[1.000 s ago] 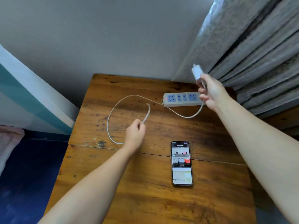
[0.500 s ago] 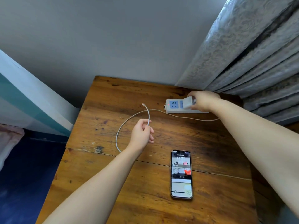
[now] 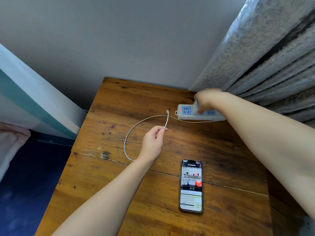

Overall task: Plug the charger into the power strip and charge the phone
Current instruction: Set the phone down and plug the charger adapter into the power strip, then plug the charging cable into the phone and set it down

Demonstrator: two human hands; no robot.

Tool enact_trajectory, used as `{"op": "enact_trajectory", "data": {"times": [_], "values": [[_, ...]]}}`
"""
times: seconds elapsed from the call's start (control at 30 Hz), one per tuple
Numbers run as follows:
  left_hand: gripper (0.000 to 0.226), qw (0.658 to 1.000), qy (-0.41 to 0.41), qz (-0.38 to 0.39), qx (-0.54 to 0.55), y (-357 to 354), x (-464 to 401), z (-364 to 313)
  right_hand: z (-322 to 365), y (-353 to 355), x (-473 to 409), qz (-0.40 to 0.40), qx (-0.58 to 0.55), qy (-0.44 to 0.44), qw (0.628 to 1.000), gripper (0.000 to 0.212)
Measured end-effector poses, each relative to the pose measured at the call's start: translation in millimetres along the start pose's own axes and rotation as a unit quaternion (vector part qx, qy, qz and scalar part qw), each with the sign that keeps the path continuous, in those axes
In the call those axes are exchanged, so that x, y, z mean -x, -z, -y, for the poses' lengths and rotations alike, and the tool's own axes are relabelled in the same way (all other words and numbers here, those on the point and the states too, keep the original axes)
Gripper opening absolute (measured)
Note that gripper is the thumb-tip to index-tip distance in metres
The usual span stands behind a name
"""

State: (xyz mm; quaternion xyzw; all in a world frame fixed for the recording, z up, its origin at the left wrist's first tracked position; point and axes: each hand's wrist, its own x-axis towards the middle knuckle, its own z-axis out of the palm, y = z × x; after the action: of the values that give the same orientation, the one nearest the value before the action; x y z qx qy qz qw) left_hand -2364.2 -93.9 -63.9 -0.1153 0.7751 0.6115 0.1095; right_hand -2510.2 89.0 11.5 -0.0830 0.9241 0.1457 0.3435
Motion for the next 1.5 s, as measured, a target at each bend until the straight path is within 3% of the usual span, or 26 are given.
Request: {"op": "enact_trajectory", "data": {"times": [0.13, 0.3, 0.8, 0.93, 1.0, 1.07, 1.13, 1.2, 1.33, 1.4, 1.5], "values": [[0.018, 1.0, 0.008, 0.009, 0.013, -2, 0, -3, 0, 3, 1, 0.014, -0.005, 0.011, 1.0, 0.058], [0.017, 1.0, 0.004, 0.025, -0.002, 0, 3, -2, 9, -3, -2, -0.005, 0.05, 0.016, 0.999, 0.036], [0.014, 0.998, -0.015, 0.053, -0.018, 1, 6, -5, 12, -12, -7, -0.019, 0.045, 0.013, 0.999, 0.039], [0.014, 0.998, -0.021, 0.053, -0.029, 1, 12, -9, 14, -25, 1, -0.072, 0.059, 0.001, 0.996, 0.055], [0.014, 0.997, -0.033, 0.051, -0.042, 0, 17, -13, 21, -33, 14, -0.195, 0.013, 0.039, 0.98, 0.053], [0.014, 0.997, -0.045, 0.041, -0.052, -2, 24, -16, 36, -38, 36, -0.278, -0.151, 0.094, 0.944, 0.041], [0.013, 0.996, -0.054, 0.035, -0.062, -6, 29, -19, 49, -36, 56, -0.198, -0.41, 0.11, 0.884, 0.038], [0.012, 0.995, -0.069, 0.038, -0.066, -10, 39, -27, 52, -37, 78, -0.089, -0.556, 0.128, 0.816, 0.038], [0.011, 0.981, -0.133, 0.039, -0.137, -16, 48, -36, 45, -40, 100, -0.09, -0.598, 0.162, 0.78, 0.032], [0.012, 0.965, -0.164, -0.019, -0.203, -17, 54, -35, 36, -47, 106, -0.143, -0.571, 0.158, 0.793, 0.028], [0.007, 0.956, -0.173, -0.106, -0.213, -11, 67, -24, 21, -65, 108, -0.236, -0.512, 0.118, 0.818, 0.027]]}}
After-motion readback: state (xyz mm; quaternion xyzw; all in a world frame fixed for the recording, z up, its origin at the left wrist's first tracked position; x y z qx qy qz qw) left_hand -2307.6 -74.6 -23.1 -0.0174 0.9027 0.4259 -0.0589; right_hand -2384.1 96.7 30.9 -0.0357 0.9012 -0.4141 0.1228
